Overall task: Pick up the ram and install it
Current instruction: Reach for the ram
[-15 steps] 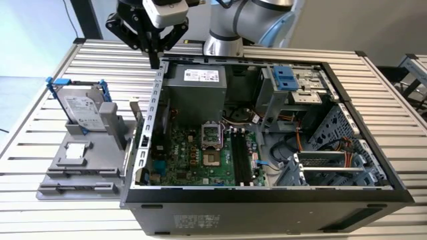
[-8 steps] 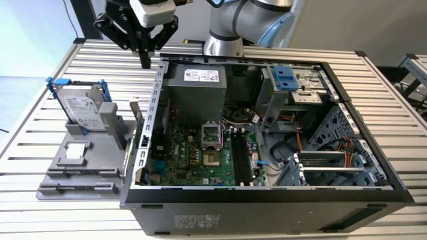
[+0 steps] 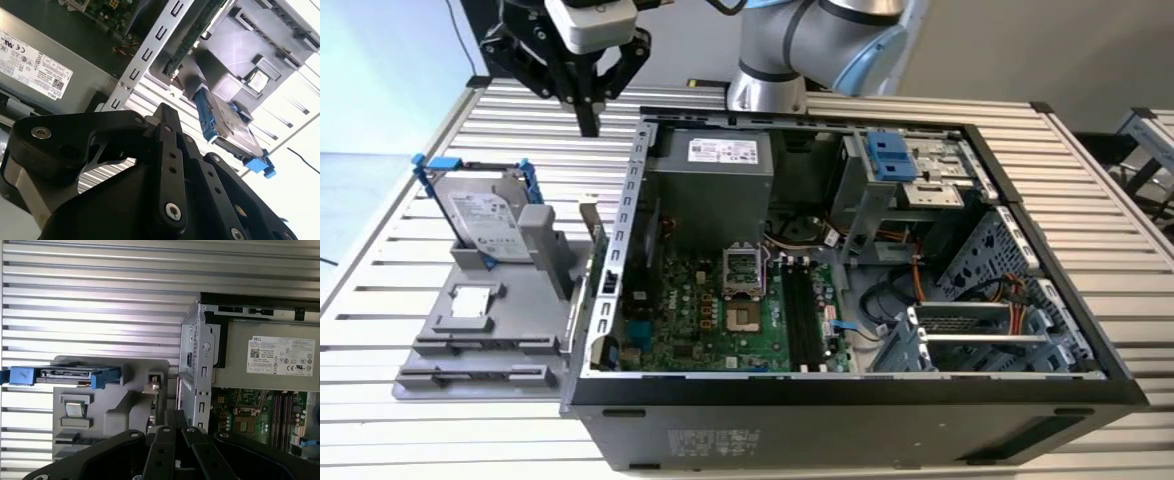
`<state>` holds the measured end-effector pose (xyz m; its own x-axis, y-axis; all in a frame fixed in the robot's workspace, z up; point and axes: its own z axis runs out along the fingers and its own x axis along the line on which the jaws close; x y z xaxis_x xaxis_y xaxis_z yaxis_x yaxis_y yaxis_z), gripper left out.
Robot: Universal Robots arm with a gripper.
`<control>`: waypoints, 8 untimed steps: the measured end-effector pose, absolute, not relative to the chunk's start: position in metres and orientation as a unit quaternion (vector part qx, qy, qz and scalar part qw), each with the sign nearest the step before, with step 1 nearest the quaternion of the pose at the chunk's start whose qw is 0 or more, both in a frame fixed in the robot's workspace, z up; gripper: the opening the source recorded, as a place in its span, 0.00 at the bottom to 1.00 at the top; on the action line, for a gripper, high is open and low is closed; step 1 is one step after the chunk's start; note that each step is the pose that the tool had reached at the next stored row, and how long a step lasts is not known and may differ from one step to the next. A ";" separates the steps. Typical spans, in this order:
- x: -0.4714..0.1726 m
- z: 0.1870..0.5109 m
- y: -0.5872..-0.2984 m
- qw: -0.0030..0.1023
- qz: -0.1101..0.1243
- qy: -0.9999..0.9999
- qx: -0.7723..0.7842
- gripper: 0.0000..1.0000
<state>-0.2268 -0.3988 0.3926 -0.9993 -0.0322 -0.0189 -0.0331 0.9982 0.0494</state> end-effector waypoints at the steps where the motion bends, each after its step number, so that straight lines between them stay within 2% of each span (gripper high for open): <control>1: -0.230 0.393 -0.399 0.009 0.025 1.000 -0.016 0.00; 8: -0.251 0.393 -0.399 0.009 0.025 1.000 -0.016 0.00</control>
